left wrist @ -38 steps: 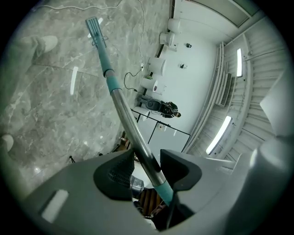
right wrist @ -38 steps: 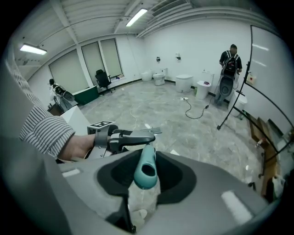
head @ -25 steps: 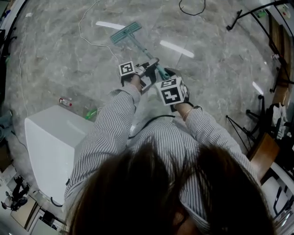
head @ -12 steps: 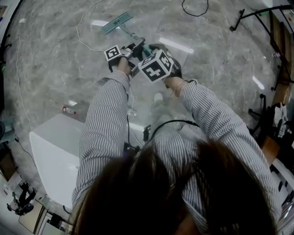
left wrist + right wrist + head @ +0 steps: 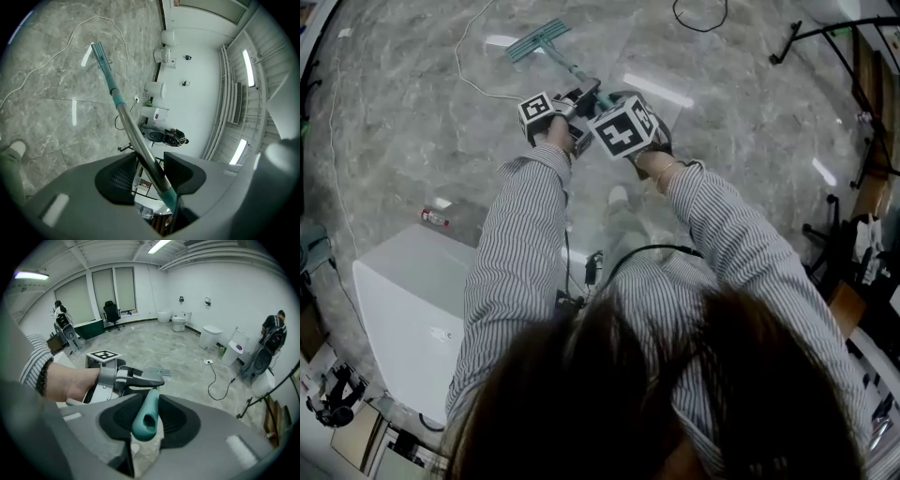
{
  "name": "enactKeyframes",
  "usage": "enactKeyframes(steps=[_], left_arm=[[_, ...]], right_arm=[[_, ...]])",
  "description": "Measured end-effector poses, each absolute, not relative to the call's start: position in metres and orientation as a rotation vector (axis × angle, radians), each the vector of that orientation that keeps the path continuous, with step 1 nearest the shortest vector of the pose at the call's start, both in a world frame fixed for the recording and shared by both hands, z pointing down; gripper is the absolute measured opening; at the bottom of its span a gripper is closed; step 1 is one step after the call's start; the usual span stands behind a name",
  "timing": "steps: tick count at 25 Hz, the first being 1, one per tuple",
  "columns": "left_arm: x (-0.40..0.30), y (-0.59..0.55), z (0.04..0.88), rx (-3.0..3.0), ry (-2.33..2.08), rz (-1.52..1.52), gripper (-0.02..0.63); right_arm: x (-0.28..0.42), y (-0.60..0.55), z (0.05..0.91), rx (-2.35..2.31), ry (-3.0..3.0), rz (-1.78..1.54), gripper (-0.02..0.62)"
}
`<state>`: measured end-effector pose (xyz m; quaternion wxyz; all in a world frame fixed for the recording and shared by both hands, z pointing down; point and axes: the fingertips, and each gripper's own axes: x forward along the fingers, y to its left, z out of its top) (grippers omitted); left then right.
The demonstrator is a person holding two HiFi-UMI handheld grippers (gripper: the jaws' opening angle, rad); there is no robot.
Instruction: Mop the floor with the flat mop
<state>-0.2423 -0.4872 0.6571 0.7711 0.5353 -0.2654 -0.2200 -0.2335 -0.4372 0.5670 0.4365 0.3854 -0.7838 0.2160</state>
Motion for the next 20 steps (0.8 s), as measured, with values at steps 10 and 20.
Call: enactKeyframes(steps=[10, 20], left_arm=[[-0.199, -0.435, 0.643, 1.183, -0.58, -0.45, 0.195], [-0.064, -0.273, 0.645, 1.193, -0.543, -0.429, 0.195]], right_arm=[[-0.189, -0.388, 0.553, 1.001, -1.975, 0.577, 0.11], [-0.054, -0.225, 0.556, 1.06, -1.986, 0.613, 0.11]])
